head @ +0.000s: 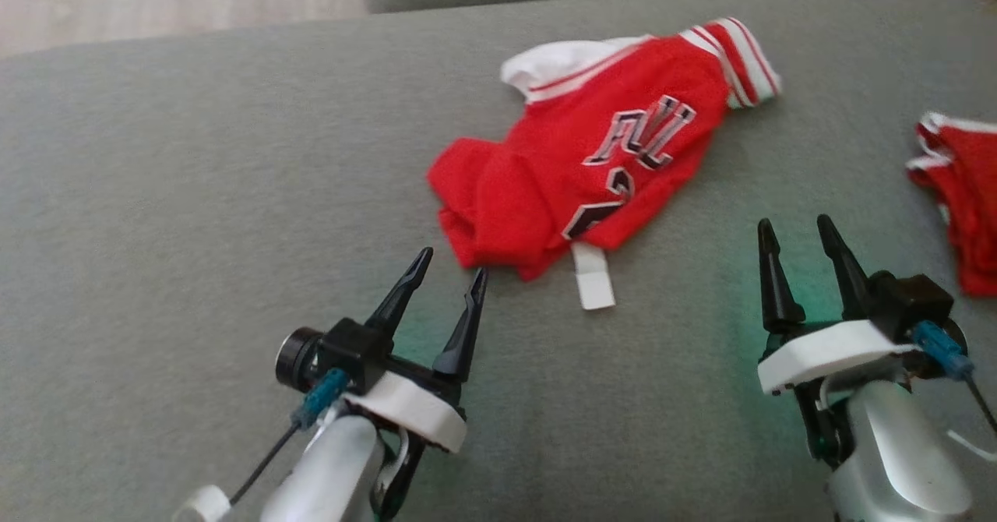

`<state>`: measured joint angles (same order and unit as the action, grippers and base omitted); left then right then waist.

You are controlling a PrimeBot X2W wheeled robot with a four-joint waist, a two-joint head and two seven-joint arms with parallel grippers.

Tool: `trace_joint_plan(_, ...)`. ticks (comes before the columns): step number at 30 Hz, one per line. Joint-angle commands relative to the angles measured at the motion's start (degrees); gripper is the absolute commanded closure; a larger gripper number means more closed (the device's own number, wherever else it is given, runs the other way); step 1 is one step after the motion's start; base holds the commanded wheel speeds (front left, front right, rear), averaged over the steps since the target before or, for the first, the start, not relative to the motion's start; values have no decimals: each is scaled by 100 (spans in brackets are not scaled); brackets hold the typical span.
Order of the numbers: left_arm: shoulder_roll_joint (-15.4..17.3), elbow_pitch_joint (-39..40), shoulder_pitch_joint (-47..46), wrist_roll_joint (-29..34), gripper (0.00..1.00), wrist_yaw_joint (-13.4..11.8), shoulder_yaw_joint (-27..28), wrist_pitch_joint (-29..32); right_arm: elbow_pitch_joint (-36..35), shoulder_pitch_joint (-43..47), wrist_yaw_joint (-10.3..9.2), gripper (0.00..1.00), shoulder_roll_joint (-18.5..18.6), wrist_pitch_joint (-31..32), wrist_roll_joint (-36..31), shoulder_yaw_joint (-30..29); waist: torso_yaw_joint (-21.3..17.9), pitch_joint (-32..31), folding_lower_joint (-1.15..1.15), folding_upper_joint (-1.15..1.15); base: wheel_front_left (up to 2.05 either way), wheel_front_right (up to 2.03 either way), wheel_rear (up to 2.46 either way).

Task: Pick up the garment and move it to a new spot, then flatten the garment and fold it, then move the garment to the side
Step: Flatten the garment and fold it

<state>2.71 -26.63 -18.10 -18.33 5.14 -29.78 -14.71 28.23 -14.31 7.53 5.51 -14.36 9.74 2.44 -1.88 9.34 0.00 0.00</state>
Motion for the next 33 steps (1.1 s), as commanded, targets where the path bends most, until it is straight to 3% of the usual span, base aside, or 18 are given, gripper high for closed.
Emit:
trace_joint_plan(1,17,67,-235,-33,0,24,132,-29,-210,-109,-4,0,-44,-63,40,156,-258,190,0,0,0,0,0)
trace_joint_plan(11,17,-656,-714,-75,2,-12,239,-29,-503,-105,-4,0,-68,-63,87,283,-644,548,0,0,0,0,0)
trace_joint_plan(12,17,-694,-751,-50,44,-7,253,-29,-508,-115,-4,0,-71,-63,91,290,-664,575,0,0,0,0,0)
trace_joint_plan(13,17,-722,-782,-30,64,-1,272,-29,-514,-125,-4,0,-74,-63,96,294,-681,598,0,0,0,0,0)
trace_joint_plan(14,17,-752,-809,-8,75,8,285,-29,-516,-131,-4,0,-76,-63,99,298,-696,615,0,0,0,0,0)
trace_joint_plan(16,17,-804,-856,21,81,28,316,-29,-516,-142,-4,0,-76,-63,103,299,-719,641,0,0,0,0,0)
trace_joint_plan(17,17,-833,-879,44,100,42,327,-29,-510,-147,-4,0,-74,-63,104,287,-727,654,0,0,0,0,0)
trace_joint_plan(22,17,-858,-996,106,100,107,406,-29,-482,-151,-4,0,-66,-63,123,231,-724,663,0,0,0,0,0)
trace_joint_plan(27,41,-363,-1263,350,100,139,817,-29,-462,-155,-4,0,-79,-63,149,183,-687,632,0,0,0,0,0)
trace_joint_plan(33,515,-312,-2291,741,100,193,1242,-29,-445,-242,-4,0,-121,-63,159,245,-729,685,0,0,0,0,0)
